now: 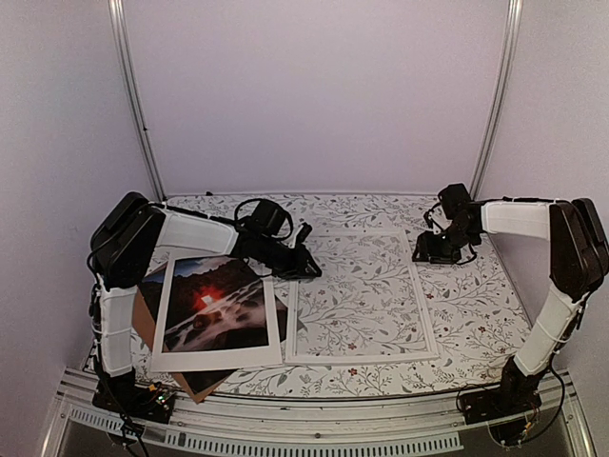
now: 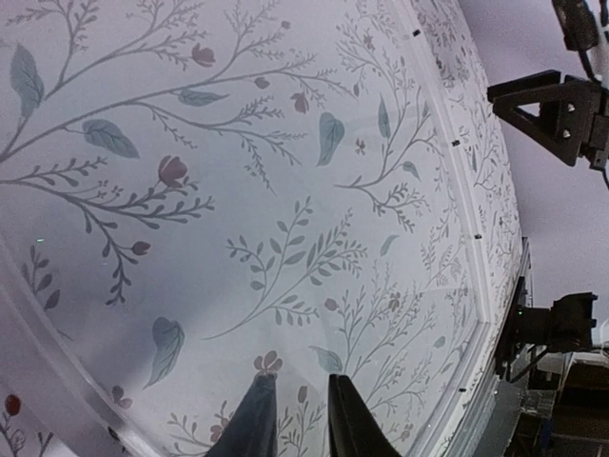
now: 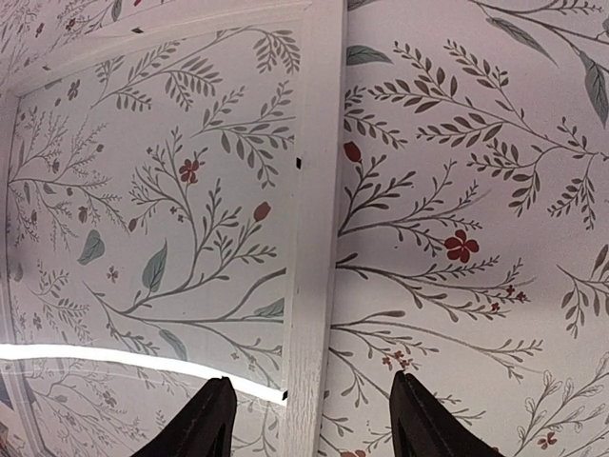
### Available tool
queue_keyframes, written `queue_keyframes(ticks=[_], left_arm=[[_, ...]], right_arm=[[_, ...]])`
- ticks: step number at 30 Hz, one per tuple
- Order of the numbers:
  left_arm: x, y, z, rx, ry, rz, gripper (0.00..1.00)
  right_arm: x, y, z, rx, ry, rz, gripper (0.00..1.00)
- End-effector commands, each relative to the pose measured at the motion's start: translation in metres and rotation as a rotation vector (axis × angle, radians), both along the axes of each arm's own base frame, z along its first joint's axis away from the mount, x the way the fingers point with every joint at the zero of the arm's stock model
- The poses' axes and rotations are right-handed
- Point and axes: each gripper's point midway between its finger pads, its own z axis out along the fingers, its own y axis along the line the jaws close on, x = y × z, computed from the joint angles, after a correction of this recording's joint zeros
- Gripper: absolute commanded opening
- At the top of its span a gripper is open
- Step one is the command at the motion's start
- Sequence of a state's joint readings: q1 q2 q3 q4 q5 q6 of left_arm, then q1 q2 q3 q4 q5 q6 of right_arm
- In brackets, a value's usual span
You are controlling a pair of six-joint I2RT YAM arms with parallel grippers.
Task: Put the photo into the frame
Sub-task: Place the glass panel on the frame body.
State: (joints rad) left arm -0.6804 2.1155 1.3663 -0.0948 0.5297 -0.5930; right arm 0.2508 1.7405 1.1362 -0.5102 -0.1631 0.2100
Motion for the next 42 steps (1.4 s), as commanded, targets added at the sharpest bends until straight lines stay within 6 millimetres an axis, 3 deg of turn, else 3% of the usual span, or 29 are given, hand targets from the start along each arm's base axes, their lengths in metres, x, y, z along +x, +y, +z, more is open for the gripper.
queue_keyframes(ticks=[1, 12, 23, 34, 37, 42], left_arm=[[0.004, -0.001, 0.005, 0.000, -0.019, -0.001, 0.24], [0.004, 0.004, 0.007, 0.016, -0.025, 0.016, 0.39], [0.001, 0.005, 0.006, 0.025, -0.024, 0.026, 0.49], [-0.002, 0.009, 0.007, 0.048, -0.037, 0.045, 0.52], [-0.003, 0.010, 0.008, 0.052, -0.041, 0.048, 0.53], [-0.004, 0.012, 0.007, 0.060, -0.043, 0.051, 0.53]], right_arm=[[0.008, 0.005, 0.006, 0.002, -0.021, -0.002, 0.59], [0.009, 0.022, 0.016, 0.008, -0.060, 0.037, 0.59], [0.003, 0.111, 0.045, 0.155, -0.142, 0.233, 0.59], [-0.017, 0.187, 0.018, 0.252, -0.066, 0.378, 0.59], [-0.021, 0.196, 0.008, 0.269, -0.042, 0.389, 0.58], [-0.024, 0.193, -0.013, 0.247, -0.001, 0.376, 0.58]])
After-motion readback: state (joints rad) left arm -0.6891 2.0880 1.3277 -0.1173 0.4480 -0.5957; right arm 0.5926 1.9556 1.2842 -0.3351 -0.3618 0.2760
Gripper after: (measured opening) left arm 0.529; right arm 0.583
